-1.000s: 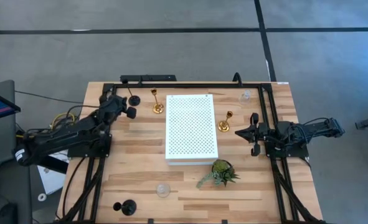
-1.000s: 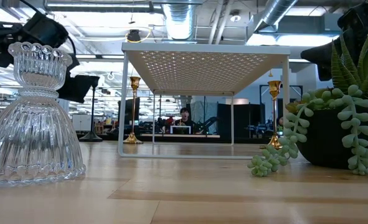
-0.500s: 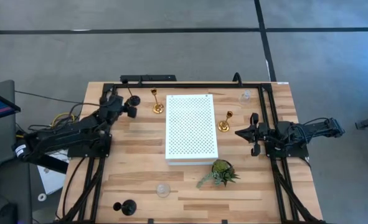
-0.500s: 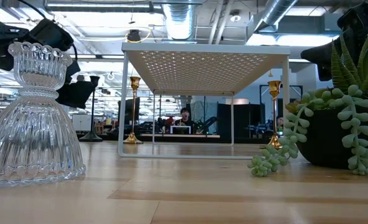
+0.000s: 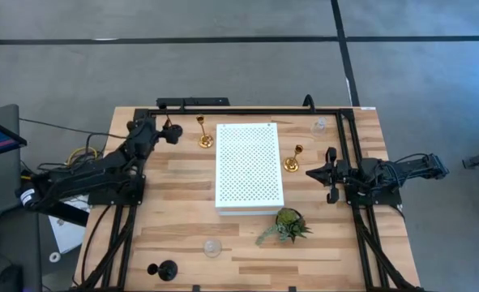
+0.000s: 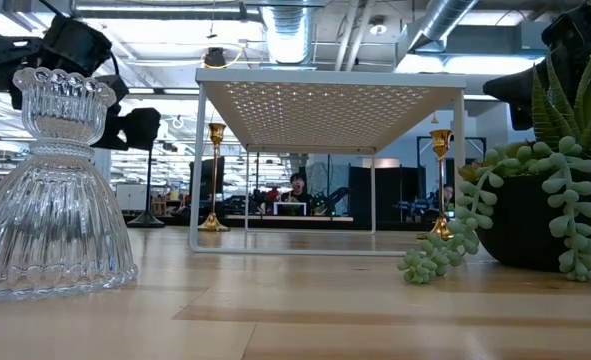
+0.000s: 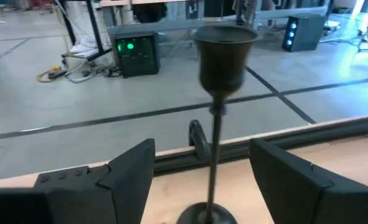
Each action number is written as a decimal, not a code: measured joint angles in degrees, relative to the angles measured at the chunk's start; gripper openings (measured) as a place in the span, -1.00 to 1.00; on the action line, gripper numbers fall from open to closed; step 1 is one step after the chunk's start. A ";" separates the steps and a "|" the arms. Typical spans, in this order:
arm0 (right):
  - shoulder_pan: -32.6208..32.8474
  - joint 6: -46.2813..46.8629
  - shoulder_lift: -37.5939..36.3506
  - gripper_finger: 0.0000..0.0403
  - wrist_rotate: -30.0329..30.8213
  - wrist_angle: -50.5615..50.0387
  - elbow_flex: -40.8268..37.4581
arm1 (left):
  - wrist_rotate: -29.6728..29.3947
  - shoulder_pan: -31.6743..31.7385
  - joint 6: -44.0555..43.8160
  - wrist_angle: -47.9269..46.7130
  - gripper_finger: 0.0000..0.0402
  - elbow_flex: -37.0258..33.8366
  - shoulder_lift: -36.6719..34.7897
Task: Pick & Place candle stick holders
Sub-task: Put the top black candle holder on the shelf
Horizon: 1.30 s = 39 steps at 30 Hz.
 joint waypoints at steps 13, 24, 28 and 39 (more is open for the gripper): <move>-0.01 0.00 0.00 -1.00 0.00 0.00 0.00 | 7.32 7.62 -0.08 13.43 0.23 0.04 15.74; 0.00 0.00 0.00 -1.00 0.02 0.00 0.00 | 4.94 7.07 0.10 14.90 -0.19 0.02 18.65; 0.00 0.00 0.00 -1.00 0.02 0.00 0.00 | 4.94 7.07 0.10 14.92 -0.45 0.02 18.65; -0.01 -0.01 0.00 -1.00 0.02 -0.01 0.00 | 5.66 6.49 0.17 14.21 -0.91 0.04 18.60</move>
